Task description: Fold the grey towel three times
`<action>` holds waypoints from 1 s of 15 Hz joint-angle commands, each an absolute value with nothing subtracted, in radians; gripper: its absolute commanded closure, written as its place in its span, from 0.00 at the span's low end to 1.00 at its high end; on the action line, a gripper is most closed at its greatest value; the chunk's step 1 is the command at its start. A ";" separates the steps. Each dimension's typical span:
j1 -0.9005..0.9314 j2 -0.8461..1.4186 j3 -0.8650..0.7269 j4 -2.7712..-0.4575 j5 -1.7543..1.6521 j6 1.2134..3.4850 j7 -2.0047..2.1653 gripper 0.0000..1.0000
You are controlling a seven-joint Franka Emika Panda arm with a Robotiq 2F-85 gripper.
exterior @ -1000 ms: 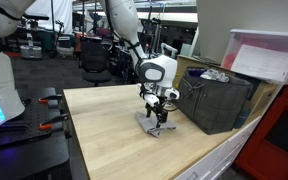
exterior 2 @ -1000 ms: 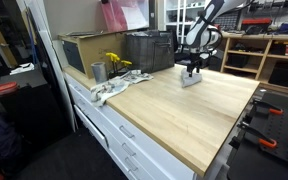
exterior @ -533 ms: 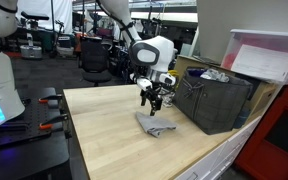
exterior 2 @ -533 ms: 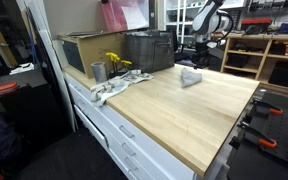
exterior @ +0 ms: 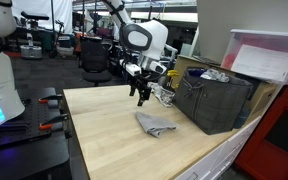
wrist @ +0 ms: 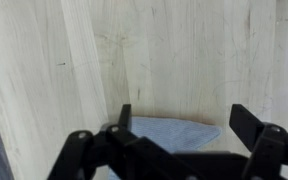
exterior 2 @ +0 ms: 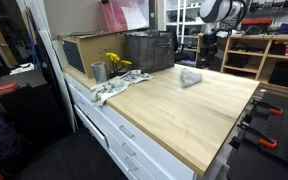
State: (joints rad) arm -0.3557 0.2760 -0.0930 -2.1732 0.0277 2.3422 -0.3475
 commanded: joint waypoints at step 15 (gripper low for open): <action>-0.097 0.266 -0.004 -1.830 0.091 1.995 -0.278 0.00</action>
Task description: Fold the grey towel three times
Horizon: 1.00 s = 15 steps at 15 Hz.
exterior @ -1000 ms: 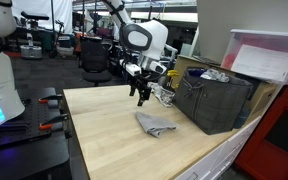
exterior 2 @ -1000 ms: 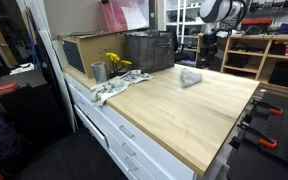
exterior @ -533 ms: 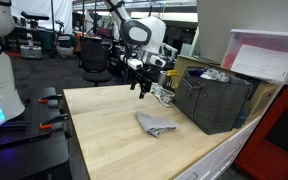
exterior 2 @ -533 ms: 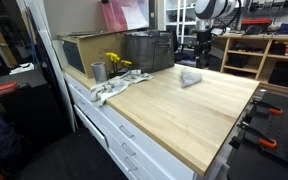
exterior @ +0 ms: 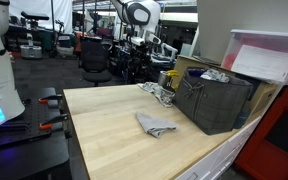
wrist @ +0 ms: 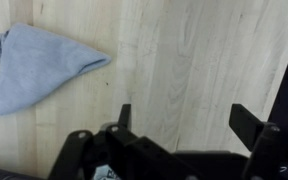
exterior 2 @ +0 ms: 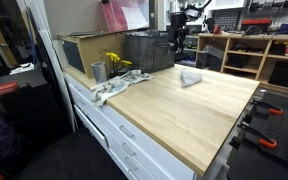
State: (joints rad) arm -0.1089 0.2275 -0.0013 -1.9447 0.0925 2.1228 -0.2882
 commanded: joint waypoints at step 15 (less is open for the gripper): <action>-0.127 0.199 -0.058 -1.737 0.089 1.860 -0.286 0.00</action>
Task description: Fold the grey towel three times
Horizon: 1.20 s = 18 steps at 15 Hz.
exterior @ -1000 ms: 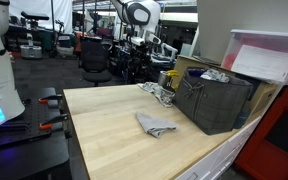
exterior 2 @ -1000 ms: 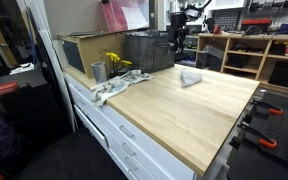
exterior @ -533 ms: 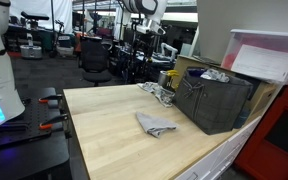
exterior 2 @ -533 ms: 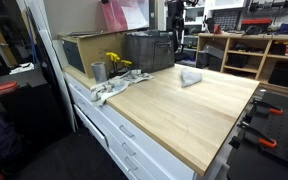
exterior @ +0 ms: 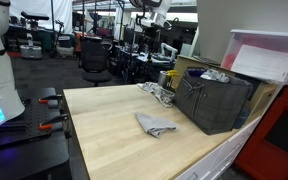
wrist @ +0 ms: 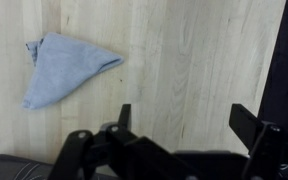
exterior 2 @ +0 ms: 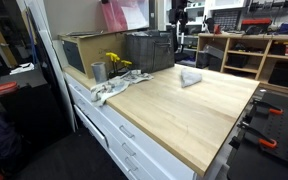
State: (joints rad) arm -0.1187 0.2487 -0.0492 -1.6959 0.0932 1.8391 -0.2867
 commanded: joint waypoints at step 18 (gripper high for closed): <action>-0.122 0.014 -0.090 -1.978 -0.031 2.134 -0.269 0.00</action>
